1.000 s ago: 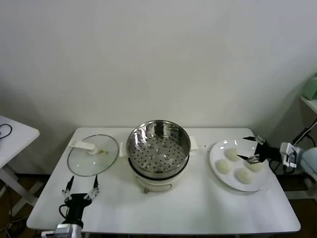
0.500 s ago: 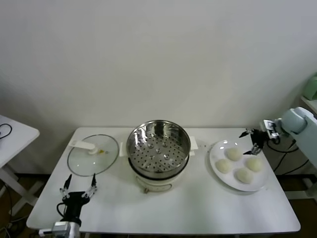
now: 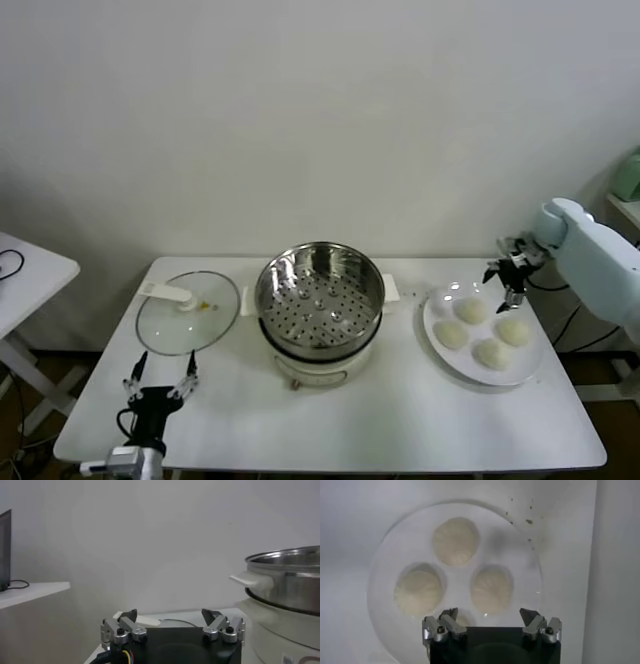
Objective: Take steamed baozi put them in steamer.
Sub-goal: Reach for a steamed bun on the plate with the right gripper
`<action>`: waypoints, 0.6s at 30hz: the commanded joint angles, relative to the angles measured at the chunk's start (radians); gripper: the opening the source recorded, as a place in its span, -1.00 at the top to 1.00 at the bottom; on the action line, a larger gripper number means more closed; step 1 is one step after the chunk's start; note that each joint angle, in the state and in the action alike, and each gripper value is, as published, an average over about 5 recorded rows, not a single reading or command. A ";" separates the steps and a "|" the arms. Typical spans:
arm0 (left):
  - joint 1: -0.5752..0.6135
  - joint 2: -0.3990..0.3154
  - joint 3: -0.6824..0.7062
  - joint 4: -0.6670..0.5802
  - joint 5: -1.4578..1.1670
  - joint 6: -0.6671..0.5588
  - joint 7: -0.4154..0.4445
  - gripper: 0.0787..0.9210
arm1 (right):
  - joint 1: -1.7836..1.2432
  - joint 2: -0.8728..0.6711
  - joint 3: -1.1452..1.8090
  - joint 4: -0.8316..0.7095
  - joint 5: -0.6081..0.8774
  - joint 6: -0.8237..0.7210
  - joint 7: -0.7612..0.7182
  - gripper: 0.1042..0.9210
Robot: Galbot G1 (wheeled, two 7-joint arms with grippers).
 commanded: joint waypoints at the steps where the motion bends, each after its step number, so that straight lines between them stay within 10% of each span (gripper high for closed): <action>1: 0.007 -0.001 -0.005 0.000 -0.005 0.001 0.006 -0.77 | -0.047 0.084 0.074 -0.091 -0.099 0.021 0.037 -0.76; 18: 0.018 -0.008 -0.009 0.002 -0.017 -0.001 0.002 -0.77 | -0.085 0.170 0.258 -0.206 -0.328 0.089 0.086 -0.76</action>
